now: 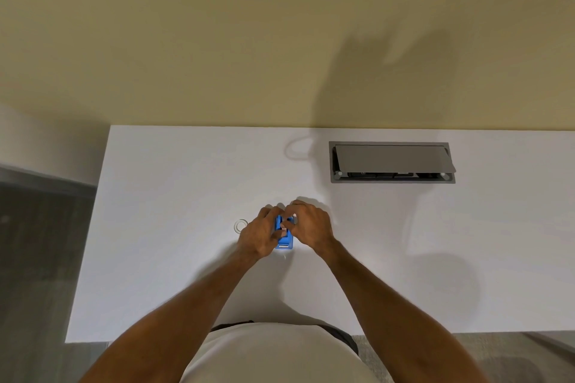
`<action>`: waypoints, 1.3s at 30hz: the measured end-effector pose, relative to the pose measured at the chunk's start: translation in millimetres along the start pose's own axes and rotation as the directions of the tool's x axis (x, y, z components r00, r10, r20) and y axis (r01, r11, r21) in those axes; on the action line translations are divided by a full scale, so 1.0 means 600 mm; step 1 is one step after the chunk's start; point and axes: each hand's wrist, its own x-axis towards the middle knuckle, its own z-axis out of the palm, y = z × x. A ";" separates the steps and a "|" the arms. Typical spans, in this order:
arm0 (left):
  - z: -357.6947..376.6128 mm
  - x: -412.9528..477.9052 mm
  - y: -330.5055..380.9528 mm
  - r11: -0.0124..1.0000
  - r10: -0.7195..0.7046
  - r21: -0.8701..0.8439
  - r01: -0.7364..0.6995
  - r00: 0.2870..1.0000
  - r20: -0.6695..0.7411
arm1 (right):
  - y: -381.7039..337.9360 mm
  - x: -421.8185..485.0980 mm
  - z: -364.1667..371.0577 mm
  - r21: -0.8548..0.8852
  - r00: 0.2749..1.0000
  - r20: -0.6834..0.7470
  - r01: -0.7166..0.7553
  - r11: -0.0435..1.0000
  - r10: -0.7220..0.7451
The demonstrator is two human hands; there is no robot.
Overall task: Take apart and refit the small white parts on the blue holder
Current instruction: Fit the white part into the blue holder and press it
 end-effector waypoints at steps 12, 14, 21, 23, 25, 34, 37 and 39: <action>-0.006 -0.002 0.000 1.000 0.016 -0.014 -0.015 1.000 0.017 | 0.006 0.011 -0.010 -0.062 0.999 -0.005 0.053 0.997 -0.054; -0.007 -0.002 -0.002 0.999 0.018 -0.028 -0.018 1.000 0.015 | 0.006 0.005 -0.006 -0.049 0.994 -0.006 0.104 0.993 -0.105; -0.009 -0.005 -0.002 0.999 0.019 -0.035 -0.019 1.000 0.010 | 0.003 -0.012 0.013 -0.017 0.990 -0.026 0.138 0.990 -0.139; -0.009 -0.004 -0.003 0.999 0.024 -0.039 -0.024 1.000 0.012 | 0.003 -0.011 0.016 0.006 0.991 -0.006 0.133 0.991 -0.133; -0.008 -0.003 -0.004 0.999 0.023 -0.038 -0.022 1.000 0.010 | 0.003 -0.010 0.016 0.014 0.991 -0.007 0.134 0.991 -0.134; -0.008 -0.007 0.000 0.999 -0.008 -0.031 0.008 1.000 0.007 | 0.001 -0.006 0.013 -0.119 0.978 0.006 0.208 0.971 -0.209; -0.003 -0.007 -0.004 0.999 -0.017 -0.028 0.017 1.000 0.001 | -0.004 -0.006 0.013 -0.203 0.971 0.043 0.239 0.950 -0.235; -0.001 -0.005 -0.006 0.999 -0.024 -0.040 0.024 1.000 -0.002 | -0.005 -0.006 0.012 -0.222 0.970 0.065 0.241 0.945 -0.233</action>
